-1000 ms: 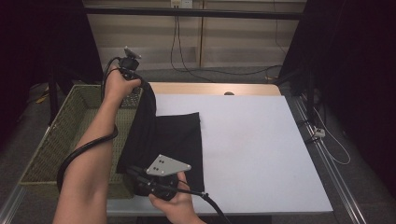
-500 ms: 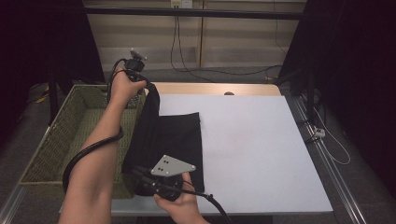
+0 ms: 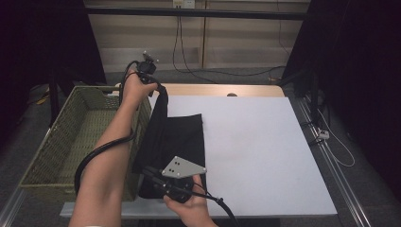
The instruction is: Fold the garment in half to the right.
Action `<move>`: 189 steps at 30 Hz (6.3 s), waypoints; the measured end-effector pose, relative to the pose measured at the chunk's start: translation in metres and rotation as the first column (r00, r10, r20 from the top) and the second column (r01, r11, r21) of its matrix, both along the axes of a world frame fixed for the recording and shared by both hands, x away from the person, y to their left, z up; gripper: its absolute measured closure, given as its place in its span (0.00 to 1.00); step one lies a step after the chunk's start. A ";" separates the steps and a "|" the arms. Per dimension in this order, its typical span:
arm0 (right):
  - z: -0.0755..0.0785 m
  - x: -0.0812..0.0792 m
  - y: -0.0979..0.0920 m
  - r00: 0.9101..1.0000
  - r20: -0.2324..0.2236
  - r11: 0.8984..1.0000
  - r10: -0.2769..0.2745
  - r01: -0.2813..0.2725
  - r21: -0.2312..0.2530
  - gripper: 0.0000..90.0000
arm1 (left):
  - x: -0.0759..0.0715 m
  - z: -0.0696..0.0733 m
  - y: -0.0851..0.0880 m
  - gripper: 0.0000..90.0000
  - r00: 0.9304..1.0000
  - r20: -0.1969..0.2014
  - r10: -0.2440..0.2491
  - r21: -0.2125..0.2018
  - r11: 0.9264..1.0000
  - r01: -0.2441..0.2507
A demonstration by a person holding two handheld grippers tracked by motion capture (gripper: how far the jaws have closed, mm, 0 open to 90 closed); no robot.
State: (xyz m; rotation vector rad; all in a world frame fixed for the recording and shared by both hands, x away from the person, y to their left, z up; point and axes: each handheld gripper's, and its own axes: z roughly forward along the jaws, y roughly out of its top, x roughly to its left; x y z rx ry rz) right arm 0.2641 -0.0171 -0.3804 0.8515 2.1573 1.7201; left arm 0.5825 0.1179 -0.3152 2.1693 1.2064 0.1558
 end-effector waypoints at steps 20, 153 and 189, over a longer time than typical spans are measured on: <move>0.002 0.000 -0.014 0.999 -0.003 0.999 -0.048 0.048 -0.002 0.94 | 0.009 -0.005 -0.022 0.99 0.997 -0.003 -0.081 0.017 0.997 0.081; -0.044 0.139 -0.137 0.949 -0.206 0.960 -0.239 0.200 -0.193 0.28 | -0.079 0.008 0.030 0.16 0.998 0.061 0.022 -0.069 0.997 -0.017; -0.058 0.229 -0.128 0.860 -0.276 0.896 -0.429 0.365 -0.253 0.22 | -0.105 0.006 0.045 0.14 0.998 0.038 -0.043 -0.122 0.991 0.047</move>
